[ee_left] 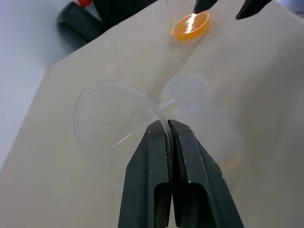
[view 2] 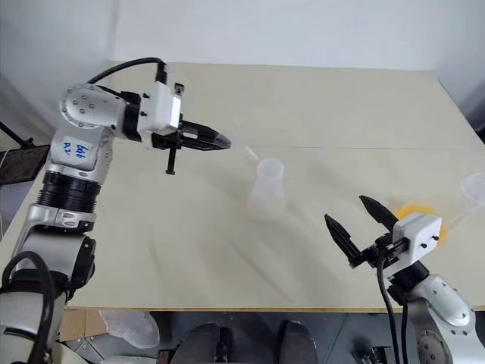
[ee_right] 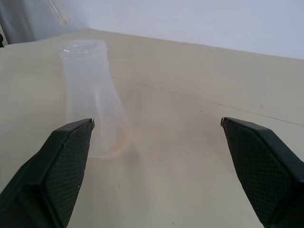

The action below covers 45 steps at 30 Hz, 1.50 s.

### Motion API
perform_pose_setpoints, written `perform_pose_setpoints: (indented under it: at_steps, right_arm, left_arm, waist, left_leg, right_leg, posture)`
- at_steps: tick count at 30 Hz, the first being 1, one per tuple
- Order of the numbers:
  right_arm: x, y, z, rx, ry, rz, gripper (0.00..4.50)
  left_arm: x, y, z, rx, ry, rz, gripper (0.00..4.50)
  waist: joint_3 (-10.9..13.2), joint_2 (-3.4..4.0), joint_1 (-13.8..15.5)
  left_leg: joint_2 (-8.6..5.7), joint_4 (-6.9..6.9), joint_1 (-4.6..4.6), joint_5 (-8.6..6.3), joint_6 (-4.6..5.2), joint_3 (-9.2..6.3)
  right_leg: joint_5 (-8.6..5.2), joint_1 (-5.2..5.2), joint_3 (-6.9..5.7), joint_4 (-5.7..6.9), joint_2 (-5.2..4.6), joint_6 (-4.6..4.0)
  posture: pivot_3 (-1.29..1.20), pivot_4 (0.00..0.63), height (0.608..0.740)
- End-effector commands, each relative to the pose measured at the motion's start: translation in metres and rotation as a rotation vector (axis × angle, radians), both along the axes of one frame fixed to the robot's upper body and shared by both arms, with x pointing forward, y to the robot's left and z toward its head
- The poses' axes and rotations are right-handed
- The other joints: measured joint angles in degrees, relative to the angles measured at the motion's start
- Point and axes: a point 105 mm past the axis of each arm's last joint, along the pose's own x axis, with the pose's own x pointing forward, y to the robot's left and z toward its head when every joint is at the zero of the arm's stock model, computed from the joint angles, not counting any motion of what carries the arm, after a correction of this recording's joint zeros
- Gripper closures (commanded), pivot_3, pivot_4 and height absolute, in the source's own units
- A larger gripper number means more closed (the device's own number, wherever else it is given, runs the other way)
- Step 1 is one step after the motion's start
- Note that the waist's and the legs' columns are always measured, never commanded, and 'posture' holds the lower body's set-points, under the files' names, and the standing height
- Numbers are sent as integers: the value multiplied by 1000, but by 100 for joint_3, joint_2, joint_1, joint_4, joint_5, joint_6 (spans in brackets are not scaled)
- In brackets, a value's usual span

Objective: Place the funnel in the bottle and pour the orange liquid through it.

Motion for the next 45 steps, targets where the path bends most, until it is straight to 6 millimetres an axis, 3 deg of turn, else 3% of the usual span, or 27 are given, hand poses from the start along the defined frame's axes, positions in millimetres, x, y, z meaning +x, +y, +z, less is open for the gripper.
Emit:
perform_pose_setpoints:
  at_steps: [1,12,16,21,27,38,41,45]
  right_arm:
    - [-6,5,12,-7,-59,-3,0]
    - [-6,15,9,11,-64,-7,0]
    - [-8,16,7,17,-67,-16,0]
    - [-8,17,6,21,-72,-27,0]
    - [-10,14,5,22,-78,-40,0]
    - [-9,10,7,24,-93,-68,0]
    - [-11,7,8,21,-97,-91,0]
    - [-17,-7,11,6,-116,-167,0]
  left_arm:
    - [-3,-10,9,24,-60,-30,4464]
    - [-2,-34,-5,77,-67,-86,4464]
    - [-3,-39,0,55,-71,-104,3476]
    - [-7,-43,5,9,-24,-128,1886]
    - [-6,-37,-4,-91,29,-108,41]
    - [-10,-35,-19,-182,91,-121,41]
    - [-6,-23,-17,-277,117,-75,41]
    - [0,9,-24,-416,203,41,41]
  waist:
    - [0,0,4]
    - [0,0,13]
    - [0,0,10]
    - [0,0,8]
    - [0,0,5]
    - [0,0,6]
    - [0,1,6]
    - [-1,2,3]
  left_leg:
    - [0,0,0,0,0,0]
    - [0,3,-1,0,1,-1]
    - [0,4,-2,-1,2,-1]
    - [0,3,-1,-1,2,-1]
    - [0,4,0,-1,2,-4]
    - [0,9,-2,-1,3,-6]
    - [0,9,-2,-1,3,-7]
    - [1,8,1,-1,3,-29]
  right_leg:
    - [0,0,0,0,0,0]
    - [0,0,2,1,0,0]
    - [0,0,2,0,0,0]
    - [0,0,2,1,0,0]
    - [0,0,3,3,0,0]
    - [0,0,2,5,-1,0]
    - [0,0,2,6,-1,0]
    - [0,0,4,9,-1,0]
  posture:
    - [0,150,740]
    - [0,150,740]
    - [0,150,740]
    - [0,150,740]
    - [0,150,740]
    - [0,150,740]
    - [0,150,740]
    - [0,150,740]
